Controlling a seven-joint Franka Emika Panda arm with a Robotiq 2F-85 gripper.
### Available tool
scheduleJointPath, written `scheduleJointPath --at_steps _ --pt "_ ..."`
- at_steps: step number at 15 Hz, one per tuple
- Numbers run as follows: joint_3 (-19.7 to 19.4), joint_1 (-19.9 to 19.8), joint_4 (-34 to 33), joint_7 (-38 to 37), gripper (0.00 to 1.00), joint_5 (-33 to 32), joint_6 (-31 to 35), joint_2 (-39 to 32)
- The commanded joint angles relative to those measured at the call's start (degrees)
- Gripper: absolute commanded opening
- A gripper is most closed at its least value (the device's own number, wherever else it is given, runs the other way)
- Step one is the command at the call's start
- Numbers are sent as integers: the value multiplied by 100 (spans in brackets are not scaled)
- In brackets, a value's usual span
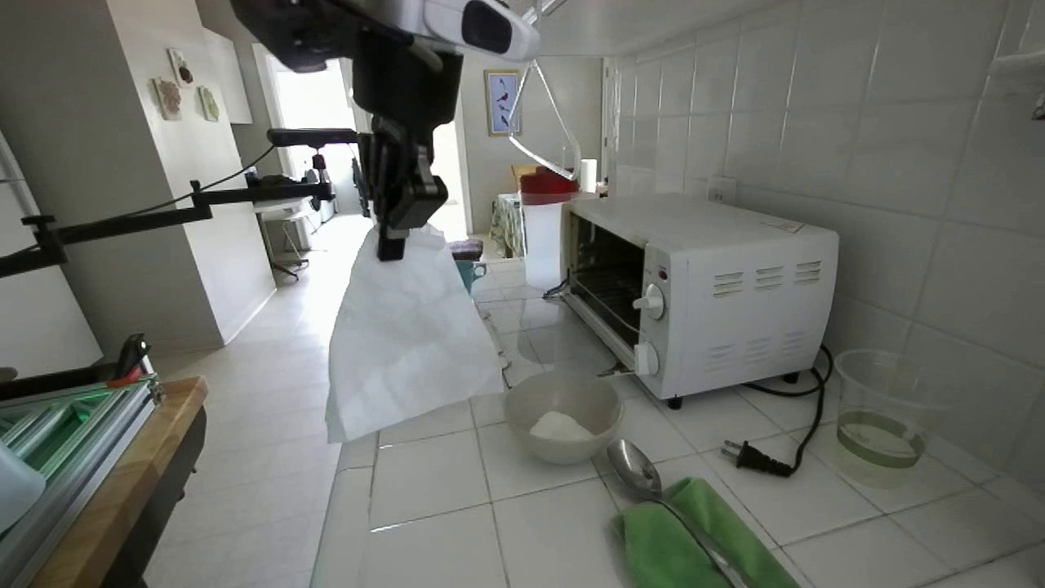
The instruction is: Use the paper towel to clean the top of the grill
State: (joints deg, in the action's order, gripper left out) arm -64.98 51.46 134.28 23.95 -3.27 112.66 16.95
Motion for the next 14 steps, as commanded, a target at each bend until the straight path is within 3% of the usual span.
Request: scheduleJointPath --at_steps 1,8,11,14 --pt "807 -1074 287 476 0 286 334 -705" --pt "3060 -3541 780 643 0 635 2260 -1354" --pt "3999 -4342 835 658 0 1189 2973 -1499" --pt "4655 -4876 795 650 0 1586 3104 -1626"
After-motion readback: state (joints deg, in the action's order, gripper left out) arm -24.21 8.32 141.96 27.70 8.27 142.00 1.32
